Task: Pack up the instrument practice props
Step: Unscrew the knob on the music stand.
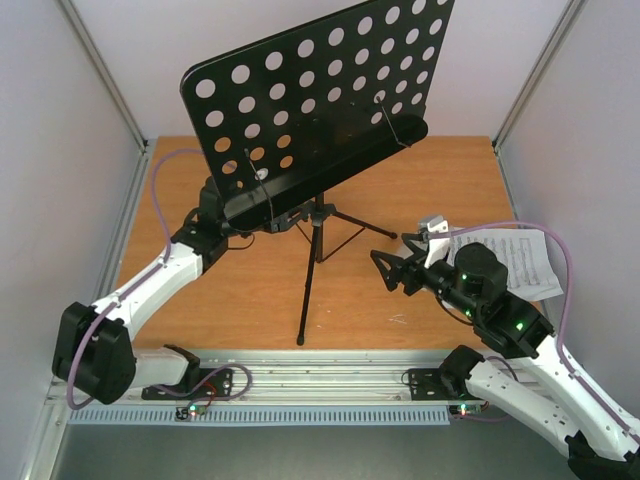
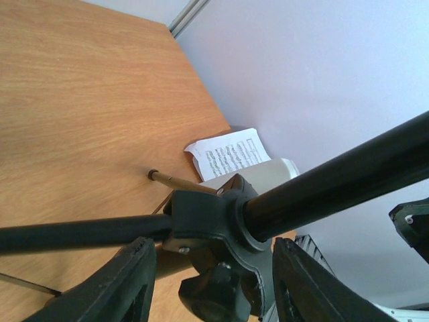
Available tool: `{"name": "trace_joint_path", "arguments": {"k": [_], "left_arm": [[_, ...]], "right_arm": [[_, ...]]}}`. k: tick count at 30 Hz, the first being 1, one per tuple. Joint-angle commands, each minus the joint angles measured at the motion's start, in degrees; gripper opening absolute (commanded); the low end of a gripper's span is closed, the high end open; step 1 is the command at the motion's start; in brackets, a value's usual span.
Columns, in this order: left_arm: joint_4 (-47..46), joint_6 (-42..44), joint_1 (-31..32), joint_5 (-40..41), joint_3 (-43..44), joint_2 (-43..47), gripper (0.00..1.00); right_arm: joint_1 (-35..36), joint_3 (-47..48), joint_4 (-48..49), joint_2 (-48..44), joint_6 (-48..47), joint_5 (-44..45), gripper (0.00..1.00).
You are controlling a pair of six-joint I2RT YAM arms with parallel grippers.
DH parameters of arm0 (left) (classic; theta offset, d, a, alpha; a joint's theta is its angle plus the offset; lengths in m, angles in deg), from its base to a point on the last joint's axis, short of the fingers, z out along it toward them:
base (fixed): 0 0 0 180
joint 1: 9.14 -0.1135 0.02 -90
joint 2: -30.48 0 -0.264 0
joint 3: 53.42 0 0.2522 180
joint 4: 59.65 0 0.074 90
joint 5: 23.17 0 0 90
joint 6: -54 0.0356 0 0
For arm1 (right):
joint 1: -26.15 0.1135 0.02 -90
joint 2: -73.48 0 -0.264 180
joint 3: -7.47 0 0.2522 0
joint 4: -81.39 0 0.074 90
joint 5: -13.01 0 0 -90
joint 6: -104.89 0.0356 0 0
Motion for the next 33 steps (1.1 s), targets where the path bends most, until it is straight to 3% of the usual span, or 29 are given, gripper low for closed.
{"name": "trace_joint_path", "arguments": {"k": [1, 13, 22, 25, 33], "left_arm": [[-4.32, 0.58, -0.26, -2.83, 1.88, -1.28, 0.47], [-3.43, 2.85, -0.26, -5.27, 2.0, -1.84, 0.43], [-3.85, 1.94, -0.21, -5.44, 3.05, -3.14, 0.3], [-5.32, 0.62, -0.24, -5.53, 2.67, -3.39, 0.23], [-6.41, -9.38, -0.26, -3.19, 0.52, -2.92, 0.15]], "right_arm": [[0.26, -0.94, -2.41, -1.12, 2.06, 0.09, 0.91], [0.3, -3.26, -1.96, -2.68, 4.85, 0.07, 0.91], [0.28, -3.45, -2.94, -4.46, 5.09, 1.01, 0.92], [0.27, -3.6, -3.33, -5.08, 5.17, 1.21, 0.92], [0.26, -3.64, -5.14, -6.45, 6.02, 3.73, 0.92]]}}
